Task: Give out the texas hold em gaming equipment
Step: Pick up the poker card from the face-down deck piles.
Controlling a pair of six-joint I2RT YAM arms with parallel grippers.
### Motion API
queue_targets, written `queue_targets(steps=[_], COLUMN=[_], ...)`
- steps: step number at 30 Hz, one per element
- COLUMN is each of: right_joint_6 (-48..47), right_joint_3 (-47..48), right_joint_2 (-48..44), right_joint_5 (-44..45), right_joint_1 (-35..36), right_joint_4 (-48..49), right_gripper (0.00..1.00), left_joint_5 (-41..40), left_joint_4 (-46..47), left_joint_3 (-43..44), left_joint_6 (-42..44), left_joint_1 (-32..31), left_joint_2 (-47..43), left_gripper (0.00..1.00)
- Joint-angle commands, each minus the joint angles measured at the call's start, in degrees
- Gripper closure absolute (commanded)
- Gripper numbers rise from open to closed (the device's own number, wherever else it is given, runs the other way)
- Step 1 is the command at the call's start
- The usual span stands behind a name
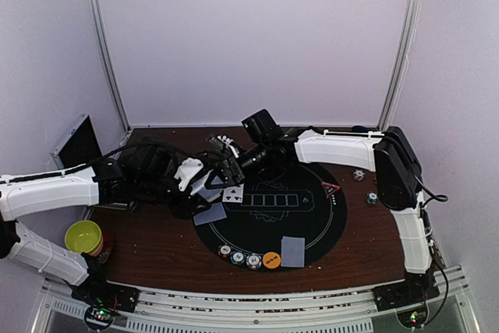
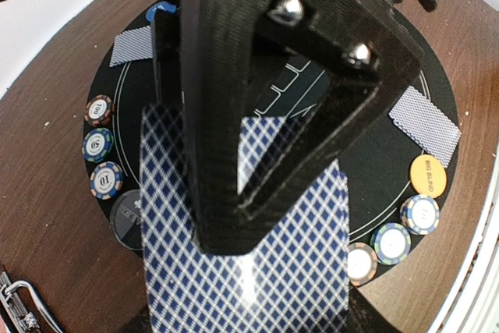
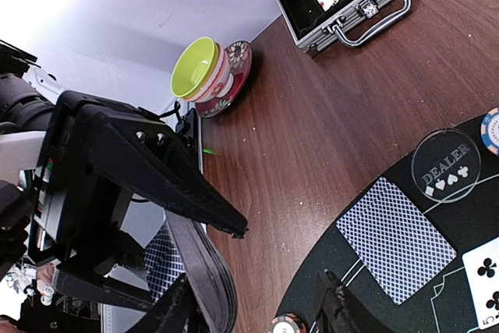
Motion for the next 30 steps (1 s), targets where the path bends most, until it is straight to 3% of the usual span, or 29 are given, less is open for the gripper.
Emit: queue_targets(steps=[1,12,17,30], right_joint_6=[-2.22,-3.61,-3.34,-4.24], right_joint_3=[0.34,-1.97,-2.90,-2.96], right_joint_2=[-2.02,-6.48,-8.22,-10.23], right_joint_5=[3.84,-1.03,-5.03,-4.35], right_joint_1=[-1.09,-1.87,-2.23,-5.78], right_joint_4=[-3.27,-4.72,-4.58,-6.52], right_gripper=[0.52,0.80,0.99,1.00], left_joint_5=[0.73,0.15,-0.03,-0.64], left_joint_4=[2.51,2.40,2.40,2.40], left_joint_3=[0.47,0.49,0.47,0.40], left_joint_6=[0.79,0.83,0.81,0.68], left_joint_1=[-0.40,-0.55,-0.46,-0.50], left_joint_2=[-0.59,-0.59,-0.70,-0.78], left_gripper=[0.41,0.41,0.41,0.41])
